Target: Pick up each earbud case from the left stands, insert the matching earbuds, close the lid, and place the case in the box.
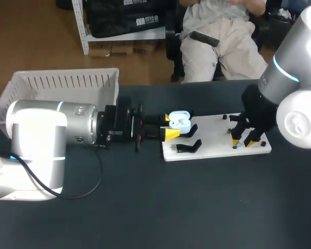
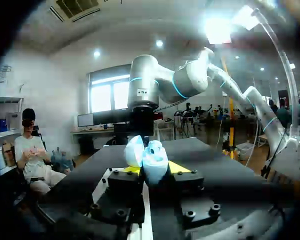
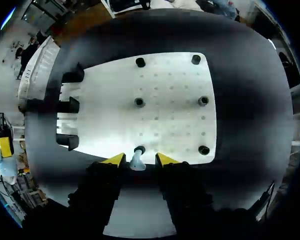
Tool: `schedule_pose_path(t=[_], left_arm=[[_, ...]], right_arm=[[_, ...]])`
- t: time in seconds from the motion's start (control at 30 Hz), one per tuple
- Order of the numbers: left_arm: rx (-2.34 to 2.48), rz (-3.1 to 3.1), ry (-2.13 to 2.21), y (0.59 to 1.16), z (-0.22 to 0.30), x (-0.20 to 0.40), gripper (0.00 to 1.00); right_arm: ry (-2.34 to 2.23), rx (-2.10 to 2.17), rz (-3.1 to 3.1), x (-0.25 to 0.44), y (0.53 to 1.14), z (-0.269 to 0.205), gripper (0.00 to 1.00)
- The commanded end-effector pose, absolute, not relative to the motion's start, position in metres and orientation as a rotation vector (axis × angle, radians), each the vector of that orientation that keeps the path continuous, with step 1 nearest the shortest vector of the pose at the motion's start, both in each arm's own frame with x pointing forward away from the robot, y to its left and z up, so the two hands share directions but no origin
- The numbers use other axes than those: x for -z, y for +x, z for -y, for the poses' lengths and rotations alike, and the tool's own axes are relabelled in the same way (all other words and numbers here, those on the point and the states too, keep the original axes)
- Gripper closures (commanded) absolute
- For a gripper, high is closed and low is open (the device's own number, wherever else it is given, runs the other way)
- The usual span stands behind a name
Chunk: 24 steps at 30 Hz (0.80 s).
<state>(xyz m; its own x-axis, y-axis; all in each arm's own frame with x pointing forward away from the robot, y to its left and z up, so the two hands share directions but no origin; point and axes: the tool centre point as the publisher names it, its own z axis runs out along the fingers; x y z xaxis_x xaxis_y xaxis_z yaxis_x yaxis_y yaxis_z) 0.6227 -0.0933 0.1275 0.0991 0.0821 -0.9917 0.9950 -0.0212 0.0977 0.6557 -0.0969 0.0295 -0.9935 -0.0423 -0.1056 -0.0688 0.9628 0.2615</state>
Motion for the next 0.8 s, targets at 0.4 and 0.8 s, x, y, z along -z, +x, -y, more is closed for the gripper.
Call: schedule_pose_path(t=[0.4,0.8], left_arm=[[1.102,-1.186,1.322,0.6215,0.0939,-0.1267,1.0],[1.102,-1.186,1.322,0.6215,0.0939,-0.1267,1.0]], right_arm=[[-0.079,-0.402,-3.007,-0.0272,0.6508,0.095,0.7],[-0.066,-0.399,-3.01,-0.0267,0.6519,0.0921,0.69]])
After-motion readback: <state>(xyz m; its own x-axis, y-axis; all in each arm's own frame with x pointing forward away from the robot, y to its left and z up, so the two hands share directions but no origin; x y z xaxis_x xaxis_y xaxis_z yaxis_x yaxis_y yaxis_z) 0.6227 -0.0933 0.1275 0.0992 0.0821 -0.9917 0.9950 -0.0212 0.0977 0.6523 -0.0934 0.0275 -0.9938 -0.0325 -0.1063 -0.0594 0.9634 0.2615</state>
